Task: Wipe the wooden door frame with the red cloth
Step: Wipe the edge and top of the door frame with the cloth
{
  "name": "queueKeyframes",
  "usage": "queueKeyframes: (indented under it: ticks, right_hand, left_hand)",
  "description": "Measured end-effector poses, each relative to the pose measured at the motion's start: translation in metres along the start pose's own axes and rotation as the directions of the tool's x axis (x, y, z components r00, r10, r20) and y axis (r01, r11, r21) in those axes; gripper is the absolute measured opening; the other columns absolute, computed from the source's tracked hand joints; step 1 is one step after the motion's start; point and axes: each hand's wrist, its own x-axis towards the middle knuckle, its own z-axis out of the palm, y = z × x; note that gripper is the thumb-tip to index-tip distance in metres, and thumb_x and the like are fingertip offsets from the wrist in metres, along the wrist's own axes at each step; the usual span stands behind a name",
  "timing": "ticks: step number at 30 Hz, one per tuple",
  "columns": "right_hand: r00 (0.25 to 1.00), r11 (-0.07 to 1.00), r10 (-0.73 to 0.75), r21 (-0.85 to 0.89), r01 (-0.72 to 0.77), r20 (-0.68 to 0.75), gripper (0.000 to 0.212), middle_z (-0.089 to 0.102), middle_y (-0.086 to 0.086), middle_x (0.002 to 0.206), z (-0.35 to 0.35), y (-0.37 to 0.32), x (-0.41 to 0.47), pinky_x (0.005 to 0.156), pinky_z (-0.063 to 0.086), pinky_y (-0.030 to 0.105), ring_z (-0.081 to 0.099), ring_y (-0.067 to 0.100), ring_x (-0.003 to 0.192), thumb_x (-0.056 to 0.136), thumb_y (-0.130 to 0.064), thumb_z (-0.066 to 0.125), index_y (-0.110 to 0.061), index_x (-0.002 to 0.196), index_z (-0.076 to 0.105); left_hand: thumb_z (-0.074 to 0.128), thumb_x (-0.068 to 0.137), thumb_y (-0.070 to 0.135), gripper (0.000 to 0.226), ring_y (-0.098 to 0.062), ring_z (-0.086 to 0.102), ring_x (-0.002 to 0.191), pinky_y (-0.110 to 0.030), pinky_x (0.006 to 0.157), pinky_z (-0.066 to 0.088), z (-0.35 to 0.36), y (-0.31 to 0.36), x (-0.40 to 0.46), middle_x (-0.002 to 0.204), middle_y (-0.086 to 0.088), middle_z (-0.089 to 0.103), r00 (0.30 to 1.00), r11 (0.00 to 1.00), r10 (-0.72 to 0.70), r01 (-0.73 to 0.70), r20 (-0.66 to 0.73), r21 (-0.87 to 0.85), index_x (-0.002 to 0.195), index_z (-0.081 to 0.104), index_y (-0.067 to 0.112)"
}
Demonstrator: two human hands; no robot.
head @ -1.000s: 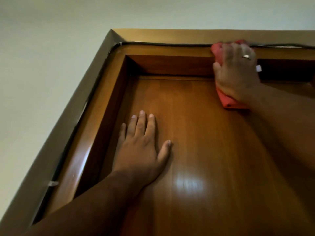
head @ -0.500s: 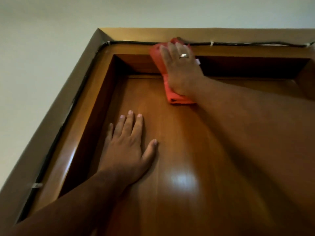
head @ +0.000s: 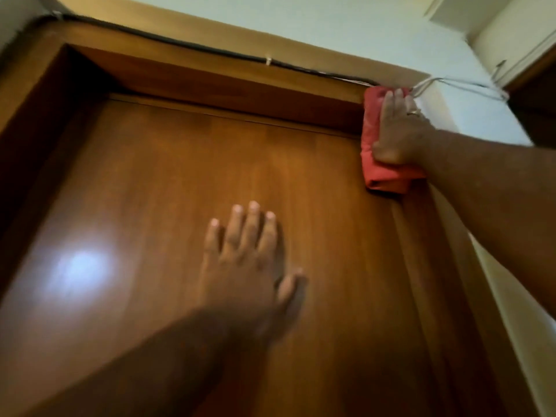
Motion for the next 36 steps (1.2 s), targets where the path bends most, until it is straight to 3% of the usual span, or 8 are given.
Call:
queueKeyframes:
  ticks: [4, 11, 16, 21, 23, 28, 32, 36]
  right_hand:
    - [0.997, 0.998, -0.059, 0.023, 0.061, -0.049, 0.108, -0.016, 0.022, 0.163, 0.012, 0.008, -0.005, 0.12, 0.005, 0.047, -0.009, 0.039, 0.15, 0.09, -0.061, 0.05, -0.002, 0.153, -0.016]
    - [0.982, 0.988, -0.153, -0.002, 0.154, -0.112, 0.096, -0.011, 0.017, 0.165, 0.031, 0.034, -0.057, 0.118, 0.02, 0.055, -0.002, 0.039, 0.151, 0.094, -0.048, 0.052, -0.005, 0.155, -0.008]
    - [0.99, 0.984, -0.087, 0.148, 0.103, -0.112, 0.089, -0.002, 0.017, 0.166, 0.064, 0.034, -0.205, 0.12, 0.015, 0.049, 0.003, 0.036, 0.151, 0.095, -0.045, 0.05, -0.006, 0.156, -0.002]
    - [0.982, 0.933, 0.042, 0.344, -0.104, 0.183, 0.092, 0.022, 0.024, 0.16, 0.099, 0.026, -0.429, 0.101, 0.046, 0.06, 0.041, 0.045, 0.136, 0.092, -0.055, 0.045, -0.015, 0.155, -0.008]
    - [0.963, 0.935, 0.101, 0.308, -0.177, 0.249, 0.091, 0.019, 0.023, 0.161, 0.102, 0.027, -0.465, 0.103, 0.044, 0.061, 0.037, 0.045, 0.139, 0.09, -0.06, 0.038, -0.016, 0.155, -0.007]
    - [0.987, 0.964, 0.069, 0.246, -0.104, 0.146, 0.088, -0.002, 0.02, 0.164, 0.091, 0.029, -0.413, 0.12, 0.017, 0.05, 0.002, 0.032, 0.151, 0.098, -0.045, 0.046, -0.001, 0.155, -0.004]
    - [0.99, 0.97, 0.073, 0.222, -0.098, 0.119, 0.089, -0.006, 0.02, 0.164, 0.079, 0.027, -0.354, 0.118, 0.017, 0.051, 0.003, 0.037, 0.151, 0.098, -0.041, 0.049, -0.001, 0.155, -0.006]
    - [0.992, 0.975, 0.051, 0.208, -0.074, 0.114, 0.083, -0.001, 0.024, 0.164, 0.09, 0.033, -0.379, 0.117, 0.022, 0.054, 0.006, 0.04, 0.151, 0.1, -0.039, 0.046, 0.0, 0.154, -0.002]
  left_hand:
    - [0.036, 0.088, 0.064, 0.084, -0.036, 0.025, 0.151, -0.06, 0.12, 0.016, 0.038, 0.05, -0.021, 0.162, -0.018, 0.031, 0.999, 0.997, 0.033, -0.033, 0.005, 0.063, 0.154, 0.038, 0.011]
    - [0.018, 0.093, 0.07, 0.087, -0.035, 0.009, 0.154, -0.057, 0.122, 0.005, 0.04, 0.046, -0.023, 0.167, -0.017, 0.012, 0.999, 0.991, 0.051, -0.05, 0.001, 0.125, 0.16, 0.014, 0.014]
    - [0.011, 0.093, 0.067, 0.088, -0.036, 0.0, 0.154, -0.059, 0.122, 0.002, 0.032, 0.046, -0.027, 0.168, -0.019, 0.001, 0.997, 0.995, 0.072, -0.073, 0.014, 0.073, 0.16, 0.005, 0.011]
    - [0.013, 0.096, 0.065, 0.086, -0.038, -0.001, 0.154, -0.061, 0.121, 0.003, 0.032, 0.044, -0.028, 0.167, -0.021, 0.0, 0.996, 0.994, 0.086, -0.087, 0.016, 0.061, 0.16, 0.004, 0.008]
    - [0.015, 0.097, 0.064, 0.085, -0.039, -0.001, 0.154, -0.062, 0.121, 0.003, 0.033, 0.043, -0.028, 0.167, -0.022, 0.0, 0.995, 0.994, 0.098, -0.099, 0.013, 0.05, 0.16, 0.005, 0.007]
    - [0.021, 0.096, 0.064, 0.086, -0.041, 0.001, 0.153, -0.063, 0.121, 0.004, 0.034, 0.047, -0.034, 0.167, -0.023, 0.003, 0.995, 0.995, 0.097, -0.097, 0.038, 0.008, 0.159, 0.008, 0.008]
    - [0.029, 0.092, 0.066, 0.09, -0.041, 0.01, 0.152, -0.064, 0.119, 0.008, 0.045, 0.068, -0.095, 0.165, -0.023, 0.011, 0.98, 0.981, 0.188, -0.184, 0.067, -0.06, 0.158, 0.015, 0.007]
    - [0.037, 0.092, 0.065, 0.092, -0.038, 0.002, 0.153, -0.061, 0.118, -0.007, 0.065, 0.09, -0.177, 0.167, -0.021, 0.006, 0.965, 0.975, 0.214, -0.203, 0.149, -0.086, 0.159, 0.012, 0.008]
